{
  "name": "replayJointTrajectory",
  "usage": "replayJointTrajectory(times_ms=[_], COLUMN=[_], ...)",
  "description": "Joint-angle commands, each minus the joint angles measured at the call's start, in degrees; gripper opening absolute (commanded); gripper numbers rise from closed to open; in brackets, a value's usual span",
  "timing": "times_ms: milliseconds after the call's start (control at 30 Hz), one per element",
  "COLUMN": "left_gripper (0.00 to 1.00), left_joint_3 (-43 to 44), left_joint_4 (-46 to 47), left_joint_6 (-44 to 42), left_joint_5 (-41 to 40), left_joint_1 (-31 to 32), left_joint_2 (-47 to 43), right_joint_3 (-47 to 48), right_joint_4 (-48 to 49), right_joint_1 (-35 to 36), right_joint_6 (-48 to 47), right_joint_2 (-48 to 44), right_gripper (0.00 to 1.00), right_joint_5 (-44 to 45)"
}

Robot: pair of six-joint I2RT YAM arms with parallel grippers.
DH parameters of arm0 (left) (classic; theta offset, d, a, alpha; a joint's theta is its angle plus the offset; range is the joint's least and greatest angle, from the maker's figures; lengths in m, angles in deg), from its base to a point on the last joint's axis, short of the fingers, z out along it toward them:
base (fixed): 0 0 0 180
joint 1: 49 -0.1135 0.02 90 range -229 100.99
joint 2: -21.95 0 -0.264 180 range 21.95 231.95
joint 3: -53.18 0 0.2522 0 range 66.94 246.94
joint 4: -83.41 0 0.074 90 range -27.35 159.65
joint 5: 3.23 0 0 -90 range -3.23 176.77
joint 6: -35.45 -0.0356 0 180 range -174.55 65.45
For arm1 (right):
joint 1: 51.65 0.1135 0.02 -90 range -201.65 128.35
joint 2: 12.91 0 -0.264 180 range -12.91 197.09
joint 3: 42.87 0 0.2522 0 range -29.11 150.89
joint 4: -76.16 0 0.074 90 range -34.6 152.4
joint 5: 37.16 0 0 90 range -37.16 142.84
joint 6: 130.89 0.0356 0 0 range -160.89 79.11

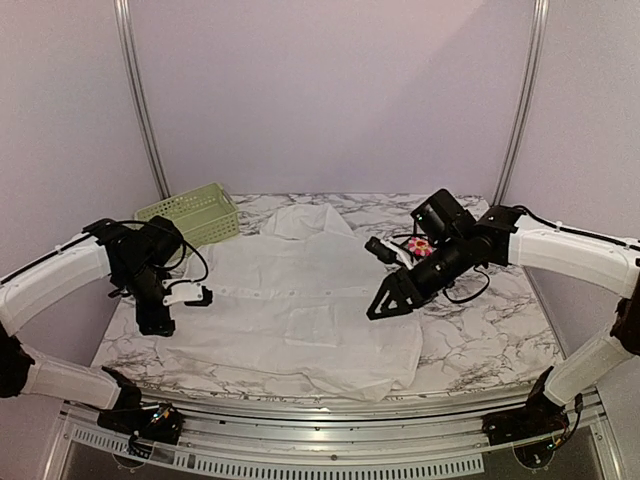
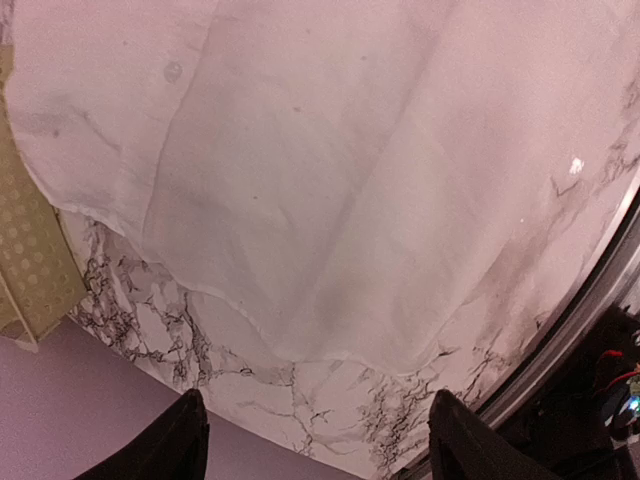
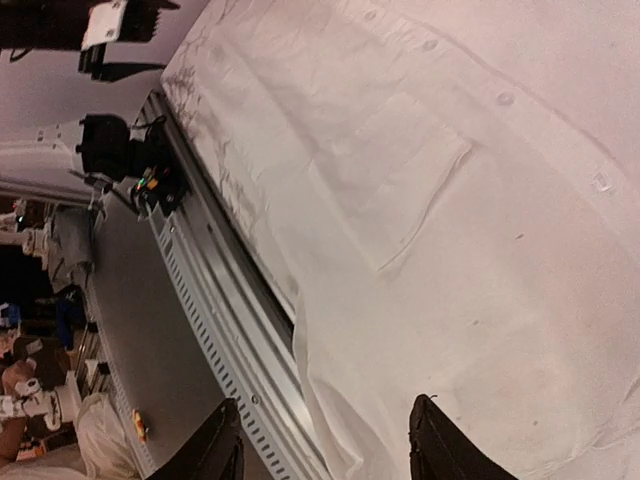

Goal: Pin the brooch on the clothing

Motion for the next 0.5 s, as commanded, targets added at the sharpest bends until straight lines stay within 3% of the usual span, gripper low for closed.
replayJointTrajectory(times_ms=[0,67,200,333,467], left_gripper=[0.72,0.66,0.59,0.54,0.55], left_joint_3=[6.0,4.2,0.0,-4.3,-11.3], left_joint_4=[8.9,18.6,35.1,39.7,39.3], left_joint_6=[3.4,6.2,7.9,6.3,3.0], left_joint_5=[4.5,-1.1,-11.2,-13.4,-12.1], left_joint_1=[-0.8,-0.8,-1.0,-1.1,-1.1], left_joint_2=[-1.5,1.4,10.3,17.3,17.3], right_joint_3=[6.2,10.1,19.0,24.7,28.1], right_joint_4=[10.7,13.6,18.8,22.2,21.0], right_joint_1=[-5.3,-8.1,-11.1,-11.2,-11.1], right_joint_6=[3.3,4.9,3.8,-0.3,-0.3], right_joint_2=[4.0,8.7,22.4,33.3,43.0], right_gripper=[0.48,0.38,0.27,0.22,0.15], right_joint_5=[23.0,29.9,39.2,38.8,37.8])
